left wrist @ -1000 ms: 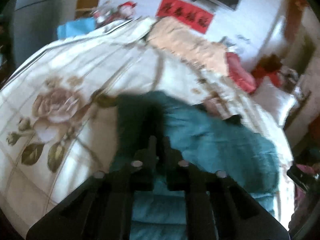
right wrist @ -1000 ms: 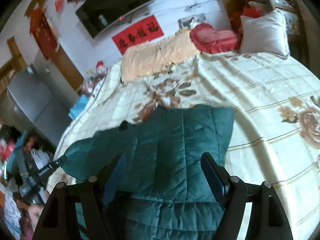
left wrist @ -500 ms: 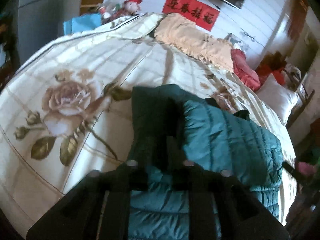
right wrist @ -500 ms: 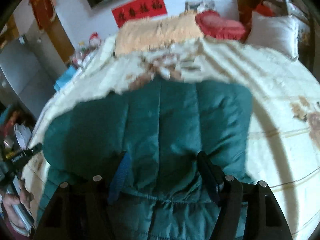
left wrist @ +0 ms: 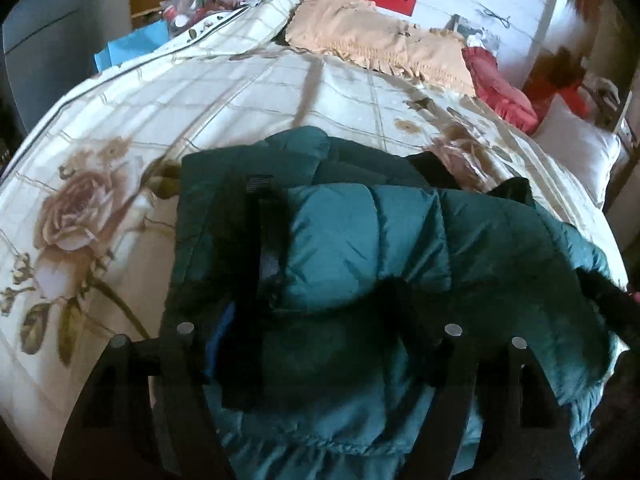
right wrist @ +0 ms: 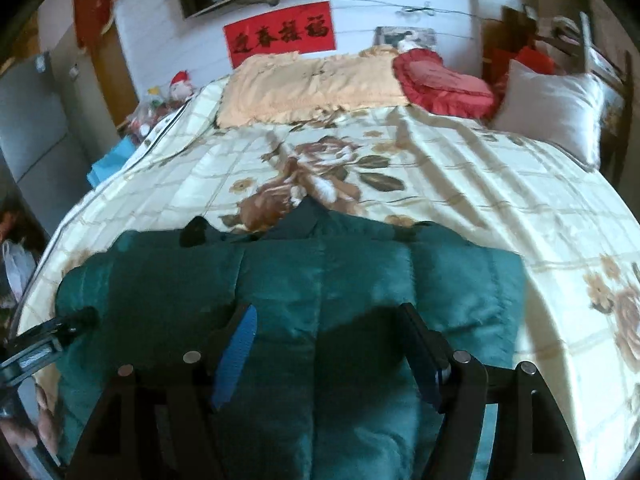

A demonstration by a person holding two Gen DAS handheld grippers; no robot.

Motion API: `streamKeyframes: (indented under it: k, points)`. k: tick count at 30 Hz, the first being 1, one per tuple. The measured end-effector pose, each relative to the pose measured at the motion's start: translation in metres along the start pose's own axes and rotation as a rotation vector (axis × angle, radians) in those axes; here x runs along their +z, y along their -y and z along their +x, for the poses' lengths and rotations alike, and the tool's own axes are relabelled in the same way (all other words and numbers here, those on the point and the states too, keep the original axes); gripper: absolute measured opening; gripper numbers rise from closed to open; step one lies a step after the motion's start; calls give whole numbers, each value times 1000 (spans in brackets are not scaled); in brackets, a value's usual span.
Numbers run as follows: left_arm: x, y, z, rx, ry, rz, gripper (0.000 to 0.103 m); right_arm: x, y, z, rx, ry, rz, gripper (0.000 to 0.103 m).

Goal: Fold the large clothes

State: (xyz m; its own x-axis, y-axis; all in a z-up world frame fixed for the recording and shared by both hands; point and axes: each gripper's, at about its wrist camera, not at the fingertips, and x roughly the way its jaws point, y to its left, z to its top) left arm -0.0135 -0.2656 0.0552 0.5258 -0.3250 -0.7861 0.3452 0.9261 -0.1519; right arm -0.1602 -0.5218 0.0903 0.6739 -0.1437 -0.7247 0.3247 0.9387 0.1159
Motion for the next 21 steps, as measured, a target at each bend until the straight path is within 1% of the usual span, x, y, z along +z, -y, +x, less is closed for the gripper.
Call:
streamKeyframes:
  k: [2, 3, 5, 7, 9, 10, 11, 12, 14, 15, 16, 18, 21]
  points:
    - [-4, -1, 2, 4, 18, 14, 74, -5, -2, 15, -13, -21, -24, 70]
    - [-5, 2, 3, 16, 27, 37, 75, -8, -3, 22, -21, -17, -31, 70]
    - [-9, 8, 5, 45, 39, 85, 76, -9, 0, 27, -21, -17, -34, 71]
    - [-10, 7, 5, 47, 42, 91, 76, -7, 2, 25, -18, -32, -29, 71]
    - [-10, 8, 6, 41, 39, 84, 75, -5, 2, 10, -28, -47, -11, 71]
    - [-11, 8, 6, 39, 39, 82, 75, -4, 2, 1, -15, -33, 7, 71]
    - [-11, 8, 6, 39, 42, 80, 75, -4, 1, -10, 15, -13, 24, 71]
    - [-11, 8, 6, 40, 44, 79, 75, -5, -3, -25, 62, 13, 38, 71]
    - [-12, 8, 6, 42, 48, 76, 76, -8, -15, -40, 99, 45, 23, 71]
    - [-11, 8, 7, 43, 48, 75, 76, -11, -25, -44, 108, 51, -4, 71]
    - [-12, 8, 7, 42, 47, 75, 76, -15, -37, -45, 107, 41, -45, 71]
    - [-12, 8, 7, 39, 47, 74, 76, -26, -60, -34, 74, -4, -127, 71]
    - [-13, 8, 6, 30, 48, 70, 76, -45, -70, -12, 21, -38, -160, 71]
